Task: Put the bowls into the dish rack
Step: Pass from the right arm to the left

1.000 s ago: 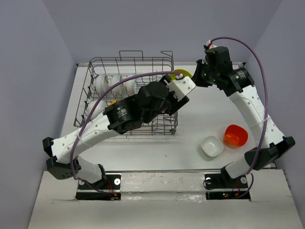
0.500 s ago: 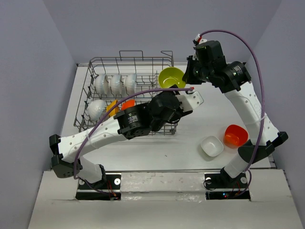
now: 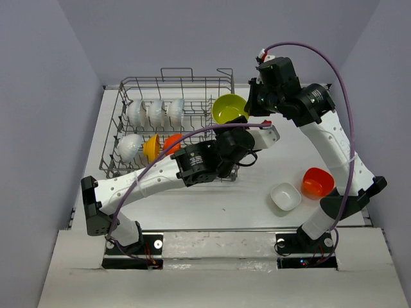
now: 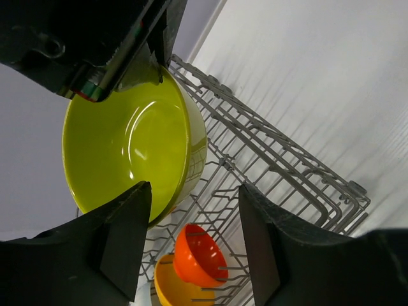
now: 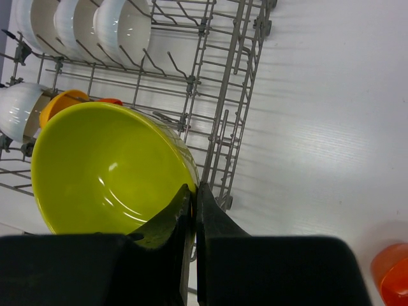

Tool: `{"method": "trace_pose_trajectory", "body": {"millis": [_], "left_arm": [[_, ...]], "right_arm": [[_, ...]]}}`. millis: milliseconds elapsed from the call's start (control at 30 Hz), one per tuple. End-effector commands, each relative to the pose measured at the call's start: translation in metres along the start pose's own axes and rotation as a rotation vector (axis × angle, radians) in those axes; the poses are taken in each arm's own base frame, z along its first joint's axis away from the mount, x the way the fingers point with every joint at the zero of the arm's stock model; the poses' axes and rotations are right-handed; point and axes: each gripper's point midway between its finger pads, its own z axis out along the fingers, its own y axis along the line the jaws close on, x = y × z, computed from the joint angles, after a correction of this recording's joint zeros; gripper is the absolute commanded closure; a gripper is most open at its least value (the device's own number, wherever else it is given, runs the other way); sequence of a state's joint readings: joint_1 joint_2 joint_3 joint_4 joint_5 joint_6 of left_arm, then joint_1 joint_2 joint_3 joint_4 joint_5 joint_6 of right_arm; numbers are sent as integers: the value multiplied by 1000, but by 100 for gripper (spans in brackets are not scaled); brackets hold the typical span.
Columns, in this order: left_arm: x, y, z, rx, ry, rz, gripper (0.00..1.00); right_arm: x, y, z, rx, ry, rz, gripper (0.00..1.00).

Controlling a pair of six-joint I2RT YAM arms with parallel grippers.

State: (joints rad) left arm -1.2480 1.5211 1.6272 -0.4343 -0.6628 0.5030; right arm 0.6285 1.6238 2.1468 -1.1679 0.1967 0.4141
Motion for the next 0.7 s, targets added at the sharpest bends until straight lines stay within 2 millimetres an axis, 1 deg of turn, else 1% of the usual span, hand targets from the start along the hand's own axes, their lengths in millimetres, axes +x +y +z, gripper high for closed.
{"method": "trace_pose_trajectory", "body": {"millis": [0, 200, 433, 533, 600, 667], "left_arm": [[-8, 18, -2, -52, -24, -13, 35], [-5, 16, 3, -45, -11, -7, 44], [-4, 13, 7, -31, -9, -6, 50], [-2, 11, 8, -21, -5, -4, 55], [-2, 8, 8, -2, -9, -5, 63], [-3, 7, 7, 11, -14, -8, 64]], "right_arm": [[-16, 8, -15, -38, -78, 3, 99], [-16, 8, -18, -45, -83, 0, 99], [-21, 11, -25, -66, -103, 4, 99], [-22, 12, -26, -71, -109, 7, 99], [-24, 12, -29, -76, -119, 11, 99], [-26, 12, -31, -76, -130, 13, 99]]}}
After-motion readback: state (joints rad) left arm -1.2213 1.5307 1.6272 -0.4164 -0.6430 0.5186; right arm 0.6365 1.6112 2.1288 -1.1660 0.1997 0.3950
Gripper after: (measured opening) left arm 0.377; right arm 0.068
